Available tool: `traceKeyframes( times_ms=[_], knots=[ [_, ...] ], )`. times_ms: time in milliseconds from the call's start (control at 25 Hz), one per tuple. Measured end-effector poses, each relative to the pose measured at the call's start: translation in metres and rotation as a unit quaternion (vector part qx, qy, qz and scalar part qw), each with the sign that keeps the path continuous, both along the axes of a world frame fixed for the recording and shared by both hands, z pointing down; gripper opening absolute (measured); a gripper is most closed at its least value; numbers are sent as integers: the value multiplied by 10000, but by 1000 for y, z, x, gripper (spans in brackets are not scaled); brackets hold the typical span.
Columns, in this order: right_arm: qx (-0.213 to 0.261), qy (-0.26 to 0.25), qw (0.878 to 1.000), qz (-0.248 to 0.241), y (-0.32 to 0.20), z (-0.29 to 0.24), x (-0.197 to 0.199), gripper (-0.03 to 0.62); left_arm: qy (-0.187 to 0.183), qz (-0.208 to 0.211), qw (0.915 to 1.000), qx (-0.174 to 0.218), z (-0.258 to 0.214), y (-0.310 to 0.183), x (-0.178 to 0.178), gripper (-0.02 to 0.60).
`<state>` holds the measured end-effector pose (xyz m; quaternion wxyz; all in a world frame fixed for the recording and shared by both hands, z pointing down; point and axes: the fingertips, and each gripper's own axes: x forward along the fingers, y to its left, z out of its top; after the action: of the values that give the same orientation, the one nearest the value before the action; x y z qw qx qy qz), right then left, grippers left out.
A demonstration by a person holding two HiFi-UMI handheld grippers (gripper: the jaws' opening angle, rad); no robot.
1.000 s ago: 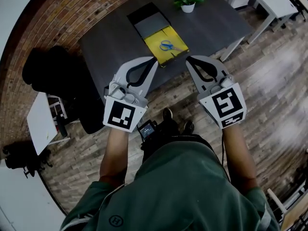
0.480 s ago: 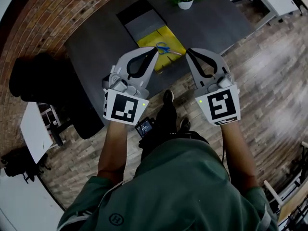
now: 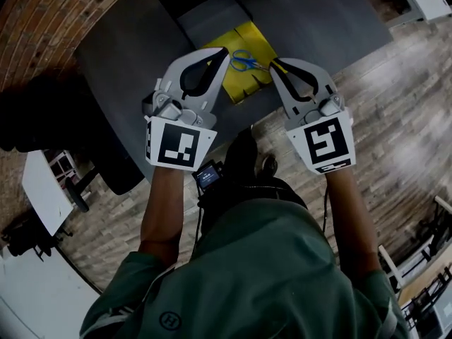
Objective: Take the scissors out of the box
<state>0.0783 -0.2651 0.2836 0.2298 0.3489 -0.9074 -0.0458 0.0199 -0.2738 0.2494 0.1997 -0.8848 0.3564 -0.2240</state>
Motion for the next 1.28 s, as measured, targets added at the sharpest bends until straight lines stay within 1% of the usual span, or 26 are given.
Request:
traceKeyframes(
  times_ms=[200, 400, 680, 1160, 1280],
  knots=[
    [-355, 141, 9992, -100, -16, 36, -13, 10, 67, -21, 9999, -144, 23, -18, -8, -2],
    [-616, 243, 9976, -214, -30, 63, -24, 11, 80, -21, 9998, -204, 39, -32, -13, -2],
    [-966, 366, 9940, -363, -46, 102, -35, 11, 157, -94, 9991, -383, 65, -47, -20, -2],
    [-1557, 586, 9842, -600, -58, 163, -49, 12, 205, -139, 9970, -727, 111, -60, -24, -2],
    [-1707, 674, 9807, -669, -60, 178, -53, 32, 229, -175, 9962, -825, 123, -63, -26, -2]
  ],
)
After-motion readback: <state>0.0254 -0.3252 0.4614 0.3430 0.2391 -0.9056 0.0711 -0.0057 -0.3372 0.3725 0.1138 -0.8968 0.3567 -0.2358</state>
